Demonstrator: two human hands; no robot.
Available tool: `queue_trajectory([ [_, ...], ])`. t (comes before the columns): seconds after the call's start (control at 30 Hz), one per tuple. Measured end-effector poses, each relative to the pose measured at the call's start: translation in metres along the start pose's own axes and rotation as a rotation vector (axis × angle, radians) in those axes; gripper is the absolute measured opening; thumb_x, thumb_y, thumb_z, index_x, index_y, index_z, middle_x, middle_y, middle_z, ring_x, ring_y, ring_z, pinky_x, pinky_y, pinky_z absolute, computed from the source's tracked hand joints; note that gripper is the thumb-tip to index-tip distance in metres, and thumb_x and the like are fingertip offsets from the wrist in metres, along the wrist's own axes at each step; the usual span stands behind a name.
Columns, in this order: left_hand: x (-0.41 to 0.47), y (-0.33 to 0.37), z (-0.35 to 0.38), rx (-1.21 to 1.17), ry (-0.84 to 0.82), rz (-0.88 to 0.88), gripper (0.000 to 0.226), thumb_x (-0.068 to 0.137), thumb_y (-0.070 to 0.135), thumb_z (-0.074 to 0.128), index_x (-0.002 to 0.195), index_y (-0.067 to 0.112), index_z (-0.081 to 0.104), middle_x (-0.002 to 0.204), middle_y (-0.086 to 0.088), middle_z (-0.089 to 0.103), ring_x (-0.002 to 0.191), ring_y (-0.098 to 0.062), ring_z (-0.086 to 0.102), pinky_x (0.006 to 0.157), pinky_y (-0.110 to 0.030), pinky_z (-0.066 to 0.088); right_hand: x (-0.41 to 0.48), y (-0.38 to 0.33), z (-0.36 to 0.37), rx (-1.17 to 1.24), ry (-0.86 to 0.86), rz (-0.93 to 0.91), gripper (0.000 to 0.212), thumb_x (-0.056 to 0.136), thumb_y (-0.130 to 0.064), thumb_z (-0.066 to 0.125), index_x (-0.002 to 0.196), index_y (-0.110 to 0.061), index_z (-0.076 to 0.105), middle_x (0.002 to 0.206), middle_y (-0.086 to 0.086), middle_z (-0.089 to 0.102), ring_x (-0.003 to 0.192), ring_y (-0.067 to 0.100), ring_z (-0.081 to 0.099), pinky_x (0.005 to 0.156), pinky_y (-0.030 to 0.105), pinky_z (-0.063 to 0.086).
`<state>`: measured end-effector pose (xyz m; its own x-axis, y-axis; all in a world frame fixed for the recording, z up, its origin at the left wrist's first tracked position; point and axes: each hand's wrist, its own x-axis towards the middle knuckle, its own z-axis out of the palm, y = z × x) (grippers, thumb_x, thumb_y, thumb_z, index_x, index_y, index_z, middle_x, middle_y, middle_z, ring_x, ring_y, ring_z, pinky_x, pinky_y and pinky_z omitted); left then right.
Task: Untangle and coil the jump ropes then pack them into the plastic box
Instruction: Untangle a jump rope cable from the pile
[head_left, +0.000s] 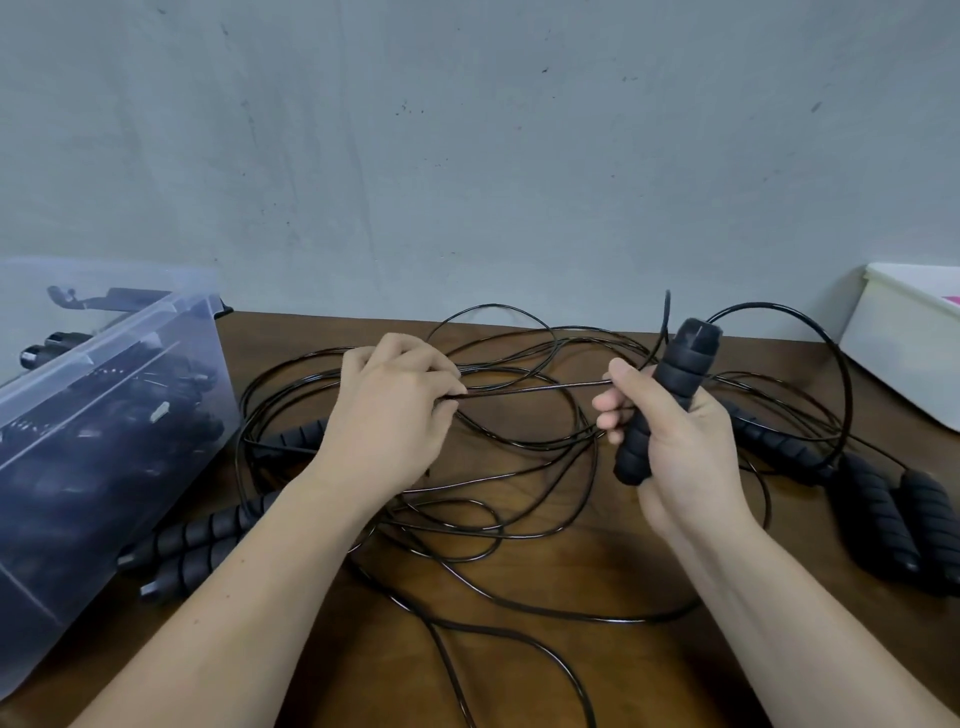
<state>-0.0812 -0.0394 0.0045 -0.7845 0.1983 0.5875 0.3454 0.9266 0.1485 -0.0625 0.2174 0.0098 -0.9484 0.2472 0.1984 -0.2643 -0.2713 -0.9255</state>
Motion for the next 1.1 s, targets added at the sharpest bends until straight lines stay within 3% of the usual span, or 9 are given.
queue_trajectory([
  [0.17,-0.003,-0.009,0.006,0.035,0.0,-0.065,0.039,0.073,-0.006,0.08,0.073,0.032,0.072,0.097,0.018,0.069,0.121,-0.01,0.048,0.1,-0.03,0.019,0.001,-0.001,-0.001,0.031,0.019,0.001,0.015,0.098,-0.018,0.075,0.097,-0.004,0.071,0.077,0.01,0.072,0.063,0.016,0.062,0.058,0.025,0.05],
  [0.23,-0.001,-0.006,0.009,-0.013,-0.025,-0.057,0.039,0.078,-0.006,0.073,0.07,0.032,0.07,0.087,0.02,0.067,0.122,-0.007,0.053,0.111,-0.029,0.016,0.001,-0.003,-0.001,0.038,0.019,0.003,0.013,0.099,-0.018,0.074,0.093,-0.007,0.072,0.08,0.011,0.074,0.063,0.017,0.062,0.058,0.026,0.05],
  [0.4,-0.004,0.007,0.024,-0.217,-0.093,0.055,0.017,0.102,0.032,0.055,0.1,0.033,0.072,0.103,0.007,0.079,0.119,-0.016,0.068,0.124,-0.05,0.022,-0.003,0.002,0.004,0.028,0.025,0.03,0.014,0.098,-0.022,0.076,0.089,-0.012,0.073,0.085,0.014,0.076,0.066,0.017,0.064,0.059,0.026,0.051],
  [0.5,-0.006,0.024,0.01,-0.076,-0.076,0.069,0.053,0.106,0.053,0.03,0.09,0.027,0.074,0.09,0.017,0.072,0.122,-0.005,0.06,0.123,-0.043,0.023,0.001,0.0,-0.001,0.051,0.071,0.06,0.015,0.098,-0.023,0.076,0.088,-0.012,0.073,0.082,0.012,0.075,0.066,0.016,0.064,0.059,0.026,0.051],
  [0.63,-0.004,0.03,0.001,-0.07,0.094,0.032,0.025,0.102,0.043,0.06,0.08,0.032,0.053,0.077,0.018,0.051,0.094,-0.013,0.054,0.095,-0.043,0.042,0.004,0.004,-0.003,0.039,0.093,0.064,0.014,0.098,-0.021,0.077,0.09,-0.011,0.072,0.079,0.01,0.074,0.062,0.015,0.062,0.058,0.027,0.05],
  [0.77,-0.004,0.026,-0.003,-0.355,0.088,-0.046,0.025,0.09,0.05,0.076,0.089,0.031,0.061,0.084,0.014,0.053,0.082,-0.01,0.053,0.077,-0.031,0.047,0.002,0.008,-0.001,-0.023,0.073,0.008,0.016,0.098,-0.021,0.078,0.095,-0.007,0.071,0.079,0.013,0.074,0.062,0.017,0.063,0.057,0.027,0.052],
  [0.87,-0.002,0.018,-0.016,-0.538,-0.043,-0.023,0.028,0.085,0.053,0.082,0.099,0.032,0.069,0.094,0.013,0.06,0.085,-0.015,0.059,0.078,-0.028,0.051,0.003,0.007,-0.003,-0.039,0.085,-0.013,0.018,0.098,-0.022,0.078,0.1,-0.005,0.071,0.08,0.012,0.075,0.064,0.017,0.064,0.059,0.027,0.053],
  [0.97,0.001,0.005,-0.025,-0.732,-0.084,-0.101,0.029,0.09,0.045,0.081,0.114,0.034,0.069,0.101,0.008,0.067,0.085,-0.017,0.064,0.079,-0.028,0.054,0.004,0.005,-0.004,-0.043,0.096,-0.009,0.016,0.097,-0.022,0.078,0.1,-0.007,0.071,0.079,0.01,0.075,0.064,0.016,0.064,0.06,0.028,0.052],
  [1.1,0.004,-0.005,-0.02,-0.672,0.042,-0.206,0.042,0.097,0.0,0.063,0.121,0.034,0.066,0.101,0.01,0.07,0.09,-0.013,0.066,0.086,-0.024,0.053,0.001,0.007,-0.003,-0.054,0.078,-0.016,0.018,0.098,-0.021,0.077,0.103,-0.005,0.072,0.076,0.009,0.075,0.063,0.014,0.063,0.059,0.026,0.053],
])
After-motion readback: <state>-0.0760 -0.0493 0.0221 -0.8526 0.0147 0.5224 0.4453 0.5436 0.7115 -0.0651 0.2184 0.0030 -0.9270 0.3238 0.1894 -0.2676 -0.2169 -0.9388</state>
